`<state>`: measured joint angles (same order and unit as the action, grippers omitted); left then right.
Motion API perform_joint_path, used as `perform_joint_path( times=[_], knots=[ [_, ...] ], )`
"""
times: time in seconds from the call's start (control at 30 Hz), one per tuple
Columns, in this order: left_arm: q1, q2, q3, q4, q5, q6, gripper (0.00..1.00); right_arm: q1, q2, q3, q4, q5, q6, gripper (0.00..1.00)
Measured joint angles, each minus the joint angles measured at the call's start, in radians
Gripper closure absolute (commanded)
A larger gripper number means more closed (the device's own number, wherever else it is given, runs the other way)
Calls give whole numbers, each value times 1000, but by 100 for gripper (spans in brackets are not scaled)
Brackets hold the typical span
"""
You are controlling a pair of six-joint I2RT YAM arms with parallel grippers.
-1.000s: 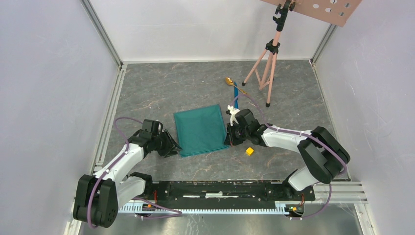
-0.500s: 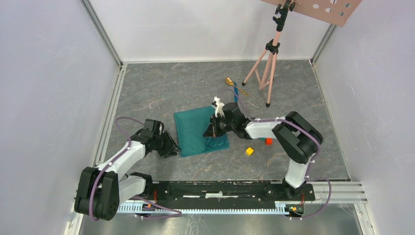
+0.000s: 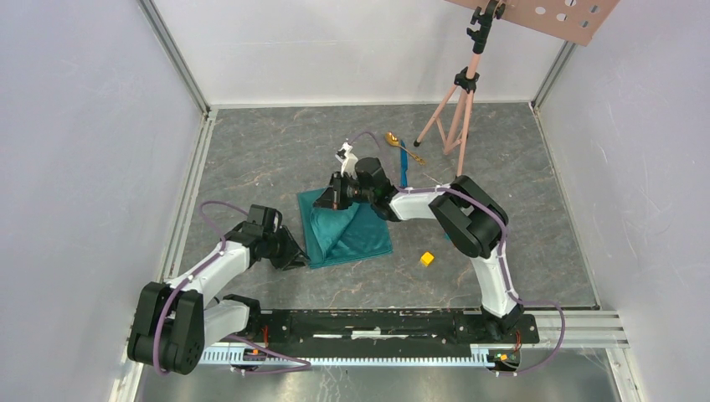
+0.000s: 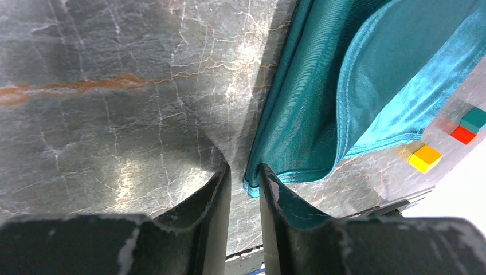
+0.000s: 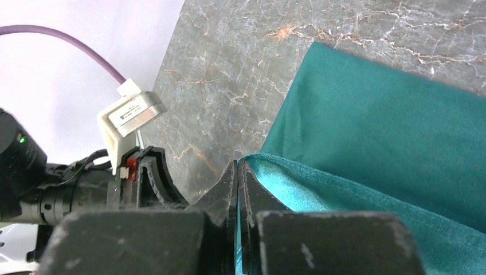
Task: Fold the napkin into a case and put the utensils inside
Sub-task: Fold the top corner of the square-folded napkin at the center of the board.
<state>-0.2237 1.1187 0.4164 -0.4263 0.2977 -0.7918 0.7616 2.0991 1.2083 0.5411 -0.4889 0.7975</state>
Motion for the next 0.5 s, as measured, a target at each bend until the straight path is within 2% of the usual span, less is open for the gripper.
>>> perform_joint_path(
  times=[0.5],
  knots=[
    [-3,-11,-24,29,19,-20,70,11,135,162,2,21,18,100]
  ],
)
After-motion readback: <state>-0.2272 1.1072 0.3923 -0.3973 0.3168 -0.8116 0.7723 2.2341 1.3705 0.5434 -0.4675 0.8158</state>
